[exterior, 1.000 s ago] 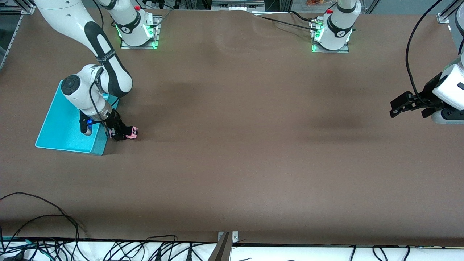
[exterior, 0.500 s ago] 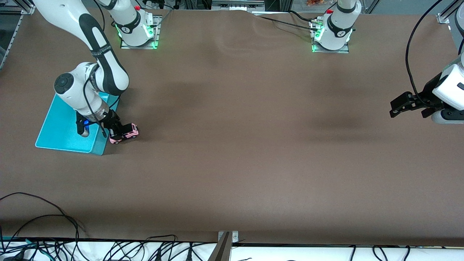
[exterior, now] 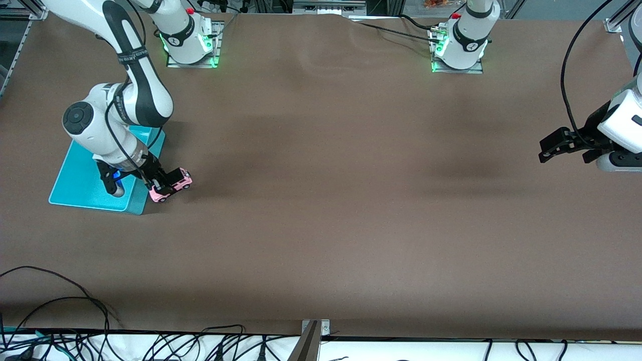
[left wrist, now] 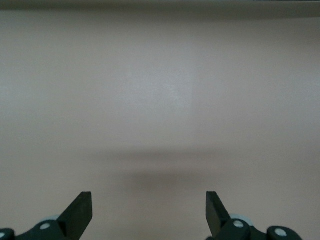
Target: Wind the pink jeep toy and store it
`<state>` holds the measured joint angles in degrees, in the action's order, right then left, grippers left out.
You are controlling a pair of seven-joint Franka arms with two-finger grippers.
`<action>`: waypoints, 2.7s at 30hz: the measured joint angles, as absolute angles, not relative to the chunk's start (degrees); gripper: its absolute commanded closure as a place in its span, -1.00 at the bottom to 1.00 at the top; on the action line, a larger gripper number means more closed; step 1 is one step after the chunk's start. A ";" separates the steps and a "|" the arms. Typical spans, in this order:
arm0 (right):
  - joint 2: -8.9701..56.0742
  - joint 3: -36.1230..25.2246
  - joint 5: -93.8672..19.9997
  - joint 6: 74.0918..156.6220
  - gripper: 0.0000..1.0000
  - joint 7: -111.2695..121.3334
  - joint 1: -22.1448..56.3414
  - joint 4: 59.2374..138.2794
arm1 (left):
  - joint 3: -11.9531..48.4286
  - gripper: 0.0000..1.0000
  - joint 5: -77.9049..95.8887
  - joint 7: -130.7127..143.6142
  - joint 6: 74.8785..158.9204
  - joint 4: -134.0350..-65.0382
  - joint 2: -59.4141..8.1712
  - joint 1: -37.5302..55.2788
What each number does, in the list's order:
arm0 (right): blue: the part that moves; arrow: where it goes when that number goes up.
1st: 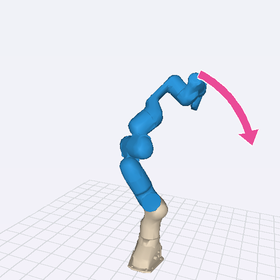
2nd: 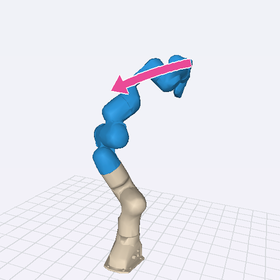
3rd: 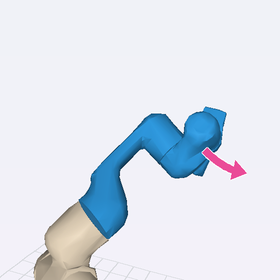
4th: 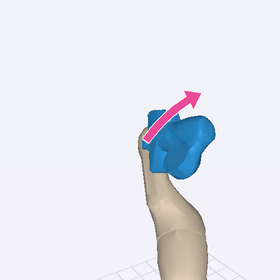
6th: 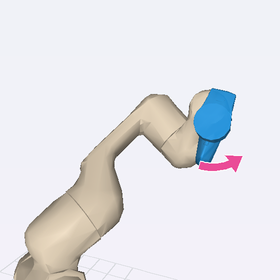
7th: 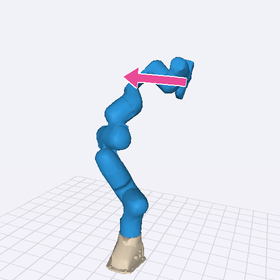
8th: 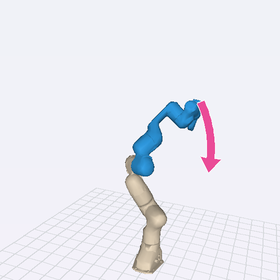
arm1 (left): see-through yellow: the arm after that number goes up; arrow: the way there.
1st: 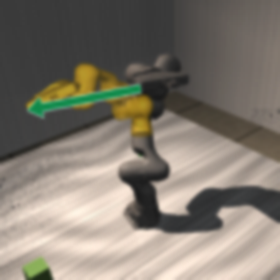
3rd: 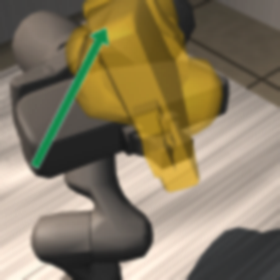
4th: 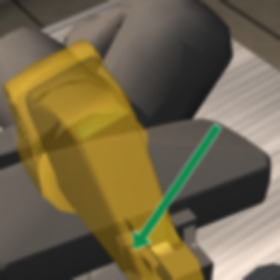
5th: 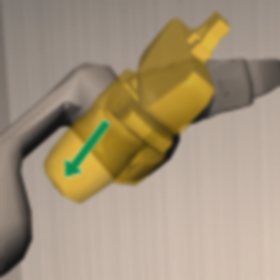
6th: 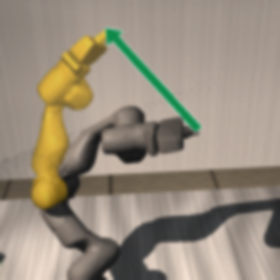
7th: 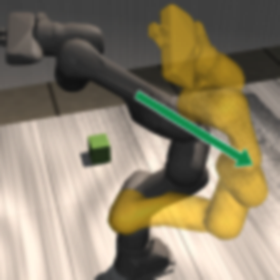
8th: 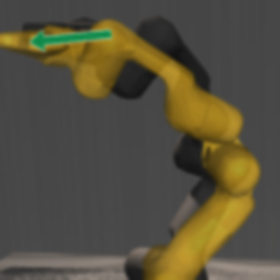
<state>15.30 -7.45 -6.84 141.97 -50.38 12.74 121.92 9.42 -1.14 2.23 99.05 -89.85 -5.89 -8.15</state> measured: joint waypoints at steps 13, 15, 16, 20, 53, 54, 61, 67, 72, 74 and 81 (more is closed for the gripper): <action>15.03 -9.68 -2.97 131.80 1.00 -24.28 8.81 116.25 | 9.42 -1.00 -1.14 2.23 99.05 -89.86 -5.89 -8.15; 14.91 -11.20 -2.87 131.00 1.00 -21.01 8.05 116.22 | 9.42 -1.00 -1.14 2.23 99.05 -89.86 -5.89 -8.15; 14.85 -11.88 -2.77 130.69 1.00 -19.67 7.82 116.22 | 9.42 -1.00 -1.14 2.23 99.05 -89.86 -5.89 -8.15; 14.41 -15.04 -1.74 129.08 1.00 -13.33 7.06 116.22 | 9.42 -1.00 -1.14 2.23 99.05 -89.86 -5.89 -8.15; 20.62 -17.25 3.37 136.93 1.00 -8.66 2.37 124.35 | 9.57 -1.00 -1.14 2.23 99.05 -89.86 -5.89 -8.12; 20.69 -17.25 3.37 136.94 1.00 -8.67 2.37 124.37 | 9.57 -1.00 -1.14 2.23 99.05 -89.86 -5.89 -8.12; 21.64 -17.25 3.37 137.27 1.00 -8.69 2.37 124.42 | 9.58 -1.00 -1.14 2.23 99.05 -89.86 -5.89 -8.12; 22.76 -17.24 3.37 137.97 1.00 -8.74 2.22 124.49 | 9.58 -1.00 -1.14 2.23 99.05 -89.86 -5.89 -8.12; 23.21 -17.16 3.37 138.54 1.00 -8.74 1.90 124.49 | 9.61 -1.00 -1.14 2.23 99.05 -89.86 -5.89 -8.12; 23.23 -17.09 3.37 138.55 1.00 -8.74 1.81 124.49 | 9.62 -1.00 -1.14 2.23 99.05 -89.86 -5.89 -8.11; 23.39 -17.00 3.37 138.54 -0.05 -8.75 1.66 124.49 | 9.67 -1.00 -1.14 2.23 99.05 -89.86 -5.89 -8.10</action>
